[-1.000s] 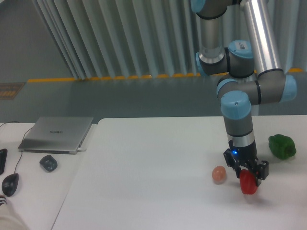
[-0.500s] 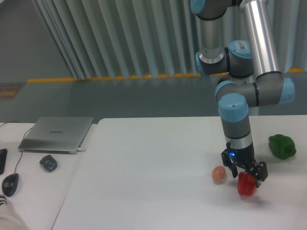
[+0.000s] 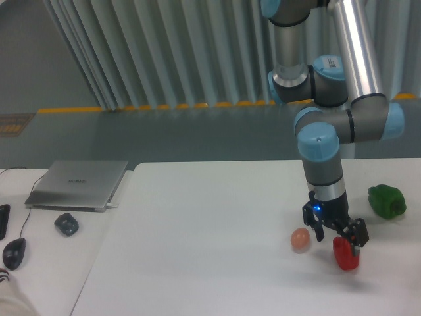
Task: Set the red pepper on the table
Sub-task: 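Lower the red pepper onto the table and open the gripper, then lift the open gripper and move it back beside the green pepper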
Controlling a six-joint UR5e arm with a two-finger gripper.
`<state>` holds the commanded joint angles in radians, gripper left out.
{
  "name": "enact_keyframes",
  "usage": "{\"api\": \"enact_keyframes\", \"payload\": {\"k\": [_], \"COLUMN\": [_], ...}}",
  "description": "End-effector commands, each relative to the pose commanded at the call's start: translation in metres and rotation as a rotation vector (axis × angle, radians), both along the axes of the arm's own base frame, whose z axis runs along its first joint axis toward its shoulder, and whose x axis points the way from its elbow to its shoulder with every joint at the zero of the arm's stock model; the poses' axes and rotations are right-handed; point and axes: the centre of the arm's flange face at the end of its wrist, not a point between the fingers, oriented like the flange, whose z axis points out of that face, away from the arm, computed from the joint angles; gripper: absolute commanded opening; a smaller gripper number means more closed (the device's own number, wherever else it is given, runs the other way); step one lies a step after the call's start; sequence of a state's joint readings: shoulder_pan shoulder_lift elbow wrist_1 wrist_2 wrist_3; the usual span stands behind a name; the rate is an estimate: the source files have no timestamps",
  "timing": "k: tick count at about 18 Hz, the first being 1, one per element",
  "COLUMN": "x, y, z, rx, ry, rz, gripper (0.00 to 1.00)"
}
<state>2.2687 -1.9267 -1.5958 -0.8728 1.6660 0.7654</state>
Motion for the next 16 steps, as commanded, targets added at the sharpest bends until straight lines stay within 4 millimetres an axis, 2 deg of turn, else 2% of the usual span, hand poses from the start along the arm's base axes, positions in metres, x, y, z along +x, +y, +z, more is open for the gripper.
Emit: {"api": "enact_keyframes", "payload": {"k": [2, 4, 8, 12, 16], "x": [-0.007, -0.012, -0.043, -0.066, -0.072], "y": [0.002, -0.003, -0.044, -0.086, -0.096], "z": [0.025, 0.028, 0.046, 0.071, 0.072], "rx": [0.017, -0.045, -0.17, -0.187, -0.238], "ry": [0.031, 0.017, -0.03, -0.083, -0.126], "rz": [-0.031, -0.11, -0.282, -0.407, -0.487], "gripper": [1.0, 1.0, 1.0, 1.0, 1.0]}}
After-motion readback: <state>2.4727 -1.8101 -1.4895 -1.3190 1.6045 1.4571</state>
